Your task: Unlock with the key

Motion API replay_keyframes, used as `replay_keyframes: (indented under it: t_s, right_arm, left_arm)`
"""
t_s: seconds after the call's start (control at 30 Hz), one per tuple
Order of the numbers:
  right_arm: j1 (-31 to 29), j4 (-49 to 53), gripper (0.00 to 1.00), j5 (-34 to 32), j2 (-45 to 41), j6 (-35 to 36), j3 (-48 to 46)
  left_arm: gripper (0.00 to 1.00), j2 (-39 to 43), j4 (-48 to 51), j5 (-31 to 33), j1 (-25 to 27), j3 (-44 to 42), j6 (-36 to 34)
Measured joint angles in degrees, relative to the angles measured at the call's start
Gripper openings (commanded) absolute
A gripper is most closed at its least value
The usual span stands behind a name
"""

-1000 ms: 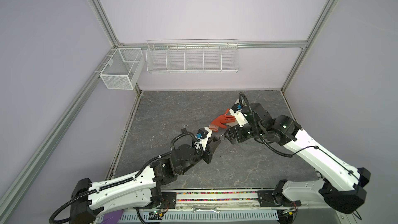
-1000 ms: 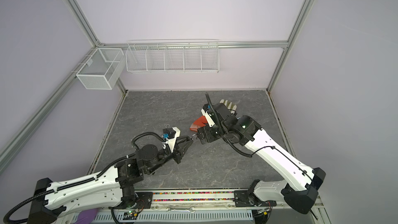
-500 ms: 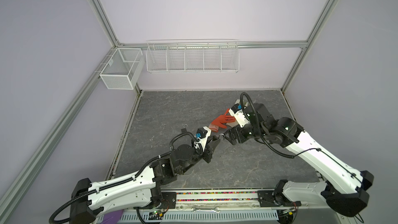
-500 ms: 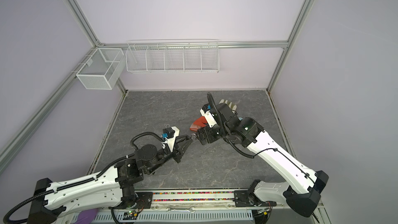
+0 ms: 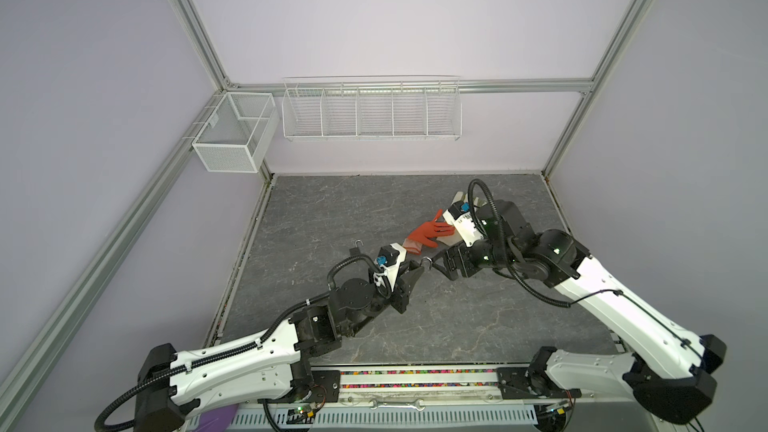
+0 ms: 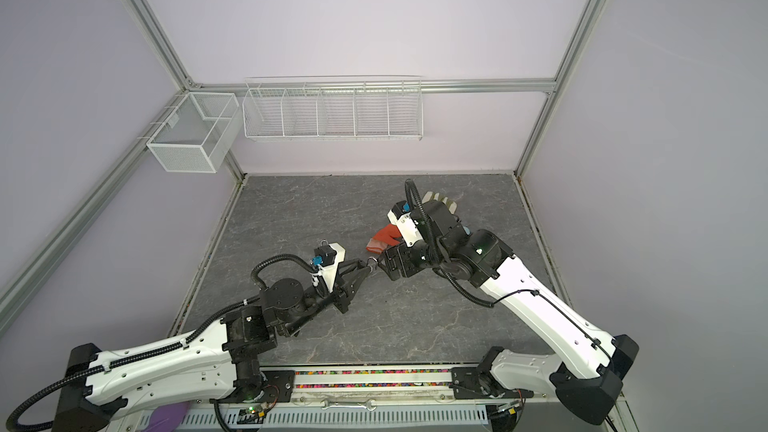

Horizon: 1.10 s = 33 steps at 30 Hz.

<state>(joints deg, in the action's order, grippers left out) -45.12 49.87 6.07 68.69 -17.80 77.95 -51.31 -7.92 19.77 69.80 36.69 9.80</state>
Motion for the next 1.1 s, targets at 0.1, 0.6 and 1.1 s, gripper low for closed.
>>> replay_keyframes:
  t_s: [0.1, 0.6, 1.1]
  right_arm:
    - [0.7, -0.7, 0.89, -0.3, -0.6, -0.4, -0.9]
    - [2.8, -1.4, 0.89, -9.9, -4.1, -9.0, -8.2]
    - [2.8, -11.2, 0.88, -9.2, -5.7, -16.0, -21.8]
  left_arm:
    - [0.0, 0.0, 0.0, 1.5, 0.0, 0.0, 0.5]
    - [0.0, -8.5, 20.0, 8.6, -9.1, 12.8, 14.3]
    - [0.0, -26.7, 30.9, -1.3, -23.5, 20.8, 22.6]
